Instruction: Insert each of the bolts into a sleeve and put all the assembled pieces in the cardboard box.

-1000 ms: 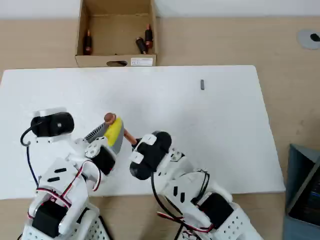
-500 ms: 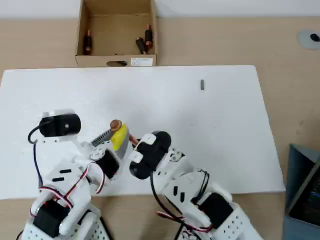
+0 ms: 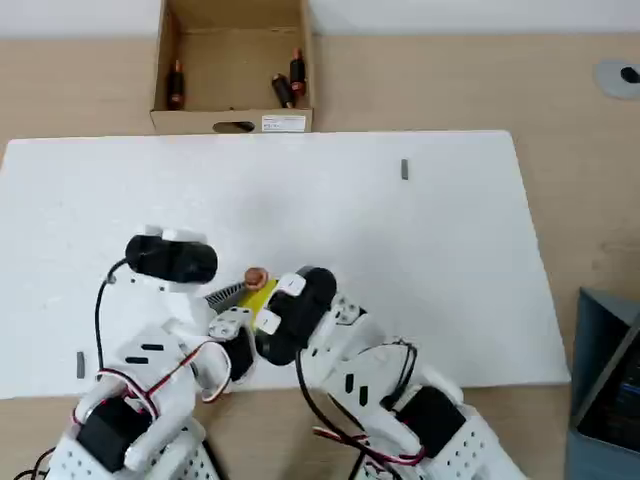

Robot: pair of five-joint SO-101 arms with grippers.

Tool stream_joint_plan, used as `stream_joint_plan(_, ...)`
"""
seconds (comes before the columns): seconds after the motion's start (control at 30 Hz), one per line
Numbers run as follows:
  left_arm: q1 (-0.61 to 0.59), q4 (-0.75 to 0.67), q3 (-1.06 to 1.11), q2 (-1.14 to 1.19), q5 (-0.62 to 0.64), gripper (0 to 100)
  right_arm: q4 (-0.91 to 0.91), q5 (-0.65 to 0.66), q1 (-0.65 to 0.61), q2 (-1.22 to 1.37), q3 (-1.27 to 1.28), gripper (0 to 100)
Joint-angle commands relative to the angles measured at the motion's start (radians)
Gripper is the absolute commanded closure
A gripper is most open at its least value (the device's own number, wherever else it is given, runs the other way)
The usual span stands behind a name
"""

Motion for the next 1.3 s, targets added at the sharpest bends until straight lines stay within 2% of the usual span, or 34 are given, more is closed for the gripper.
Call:
stream_joint_plan(0.0, 0.017, 0.009, -0.006, -0.001, -0.034, 99, -0.032, 0.011, -0.004, -0.104, -0.048, 98.9)
stream_joint_plan(0.13, -0.011, 0.009, -0.008, -0.001, -0.032, 99, -0.032, 0.011, -0.004, -0.104, -0.044, 98.9)
stream_joint_plan(0.37, -0.066, 0.060, -0.009, -0.001, -0.029, 85, -0.031, 0.011, -0.004, -0.104, -0.042, 98.9)
stream_joint_plan(0.83, -0.064, 0.213, -0.180, -0.001, -0.034, 84, -0.032, 0.011, -0.004, -0.104, -0.010, 98.9)
stream_joint_plan(1.1, -0.066, 0.207, -0.319, -0.001, -0.035, 85, -0.032, 0.011, -0.001, -0.104, -0.010, 98.9)
stream_joint_plan(1.23, -0.078, 0.212, -0.358, -0.001, -0.037, 100, -0.032, 0.011, 0.001, -0.104, -0.010, 98.9)
stream_joint_plan(1.27, -0.101, 0.212, -0.358, -0.001, -0.037, 100, -0.032, 0.011, 0.001, -0.104, -0.010, 98.9)
